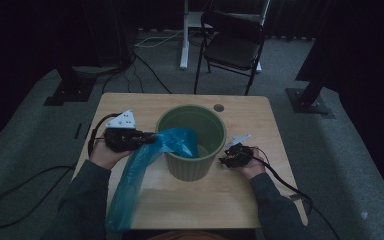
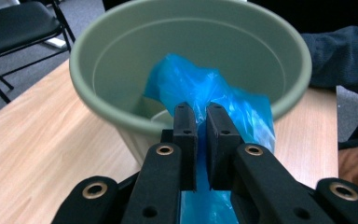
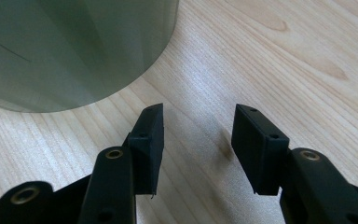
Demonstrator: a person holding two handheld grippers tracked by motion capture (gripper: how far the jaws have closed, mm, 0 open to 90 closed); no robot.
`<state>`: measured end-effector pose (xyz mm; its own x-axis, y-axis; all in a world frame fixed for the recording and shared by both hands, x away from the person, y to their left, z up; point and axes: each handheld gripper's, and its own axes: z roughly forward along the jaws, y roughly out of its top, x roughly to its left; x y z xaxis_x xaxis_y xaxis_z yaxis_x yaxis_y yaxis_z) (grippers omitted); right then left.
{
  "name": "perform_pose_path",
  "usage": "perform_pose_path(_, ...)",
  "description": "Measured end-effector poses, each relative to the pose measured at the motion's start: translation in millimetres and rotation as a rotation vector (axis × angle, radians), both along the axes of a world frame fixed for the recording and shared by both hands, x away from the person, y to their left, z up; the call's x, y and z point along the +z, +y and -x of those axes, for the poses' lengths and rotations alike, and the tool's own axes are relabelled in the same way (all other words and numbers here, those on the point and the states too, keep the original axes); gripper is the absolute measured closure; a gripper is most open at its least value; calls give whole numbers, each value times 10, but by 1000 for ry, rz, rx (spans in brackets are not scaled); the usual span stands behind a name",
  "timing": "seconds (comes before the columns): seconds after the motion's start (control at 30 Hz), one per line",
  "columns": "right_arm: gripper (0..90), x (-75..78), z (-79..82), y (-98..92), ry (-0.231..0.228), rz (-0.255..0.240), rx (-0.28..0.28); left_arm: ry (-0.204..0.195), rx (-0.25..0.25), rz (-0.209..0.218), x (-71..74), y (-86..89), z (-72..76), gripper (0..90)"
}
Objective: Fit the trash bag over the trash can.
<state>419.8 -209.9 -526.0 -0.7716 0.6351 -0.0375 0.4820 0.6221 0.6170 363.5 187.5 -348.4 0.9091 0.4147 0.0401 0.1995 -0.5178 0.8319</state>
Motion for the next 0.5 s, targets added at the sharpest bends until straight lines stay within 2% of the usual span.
perform_pose_path(0.1,543,9,3,-7,-2,-2,1,-8,-5,-5,72,-83,-71,842)
perform_pose_path(0.27,546,16,1,-20,-3,-4,-1,-28,-1,28,202,-177,-169,842)
perform_pose_path(0.33,546,19,2,-24,-1,-5,-2,-18,-8,38,215,-226,-216,842)
perform_pose_path(0.5,548,22,3,-27,-1,-7,-2,19,-15,-31,90,-383,-293,801)
